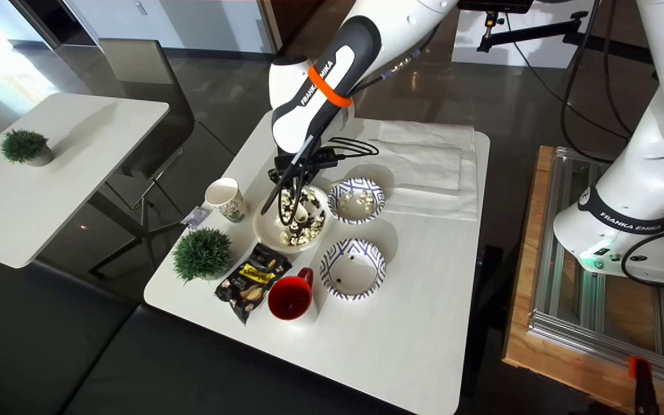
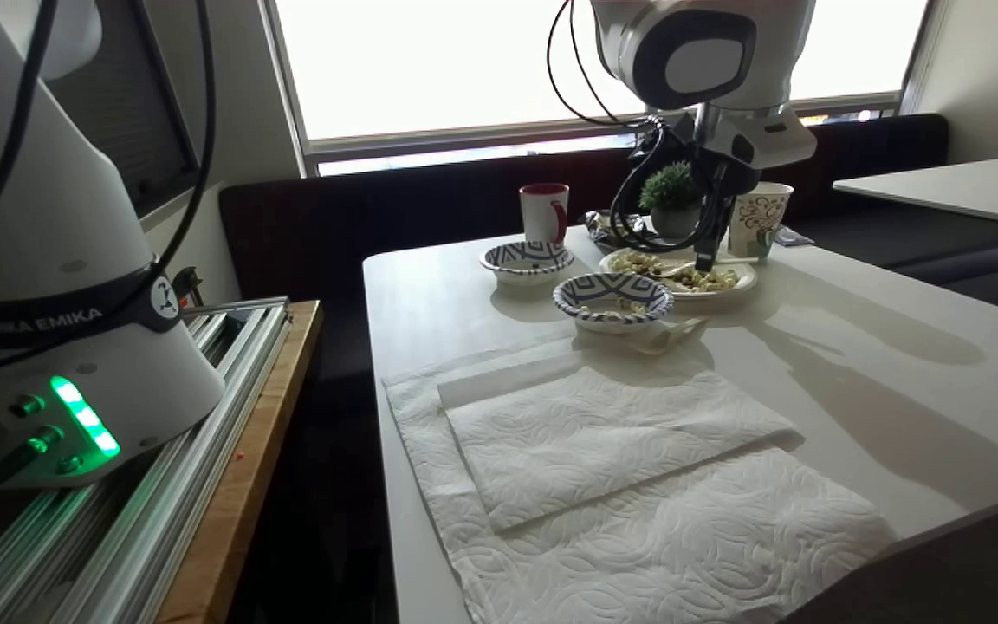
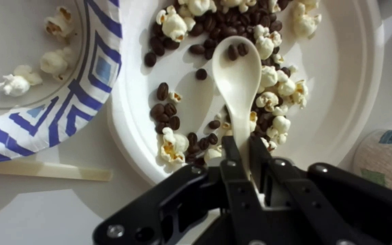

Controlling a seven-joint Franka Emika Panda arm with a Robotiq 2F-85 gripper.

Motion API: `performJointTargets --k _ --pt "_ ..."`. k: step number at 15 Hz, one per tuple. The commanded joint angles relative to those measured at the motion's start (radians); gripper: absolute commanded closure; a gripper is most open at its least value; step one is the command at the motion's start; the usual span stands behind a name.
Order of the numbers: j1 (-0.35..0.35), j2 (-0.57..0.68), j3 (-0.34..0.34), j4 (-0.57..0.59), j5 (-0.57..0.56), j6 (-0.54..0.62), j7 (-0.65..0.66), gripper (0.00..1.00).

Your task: Use the spoon to move some of the white bowl's objects to the empty plate

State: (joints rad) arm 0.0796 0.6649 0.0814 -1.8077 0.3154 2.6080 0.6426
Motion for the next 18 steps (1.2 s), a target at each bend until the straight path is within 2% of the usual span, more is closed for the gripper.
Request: performJointTargets --k 1,5,12,18 --pt "-0.046 -0.033 0.027 0.012 0.085 -0.075 -0.057 0.97" --pt "-0.069 -0.087 0.037 -0.01 0.148 -0.142 -0.09 0.97" --pt "-0.004 -0.195 0.031 -0.106 0.134 -0.191 -0.102 0.97" --pt "0.058 -0.237 0.037 -0.204 0.138 -0.159 -0.069 0.97"
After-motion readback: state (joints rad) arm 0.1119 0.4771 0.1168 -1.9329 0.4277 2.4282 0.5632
